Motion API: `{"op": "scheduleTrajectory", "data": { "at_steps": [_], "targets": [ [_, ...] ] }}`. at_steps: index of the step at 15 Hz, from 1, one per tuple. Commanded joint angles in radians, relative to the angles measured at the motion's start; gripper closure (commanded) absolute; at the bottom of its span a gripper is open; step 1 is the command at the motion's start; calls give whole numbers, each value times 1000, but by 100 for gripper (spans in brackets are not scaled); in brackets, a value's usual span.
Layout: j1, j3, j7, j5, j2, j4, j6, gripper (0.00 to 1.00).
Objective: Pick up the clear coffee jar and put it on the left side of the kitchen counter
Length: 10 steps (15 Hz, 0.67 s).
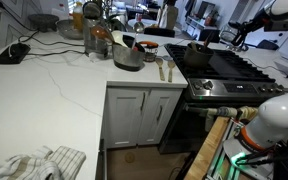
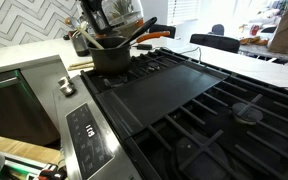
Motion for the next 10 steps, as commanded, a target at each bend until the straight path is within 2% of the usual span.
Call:
{"op": "scheduleTrajectory", "data": {
  "at_steps": [1, 7, 8, 10],
  "targets": [
    [-1, 4, -10, 7, -1, 3, -2, 70],
    [2, 4, -14, 7, 0, 2, -2, 70],
    [2, 4, -15, 7, 0, 2, -2, 93],
    [62, 6, -49, 44, -6, 41, -7, 93]
  ]
}}
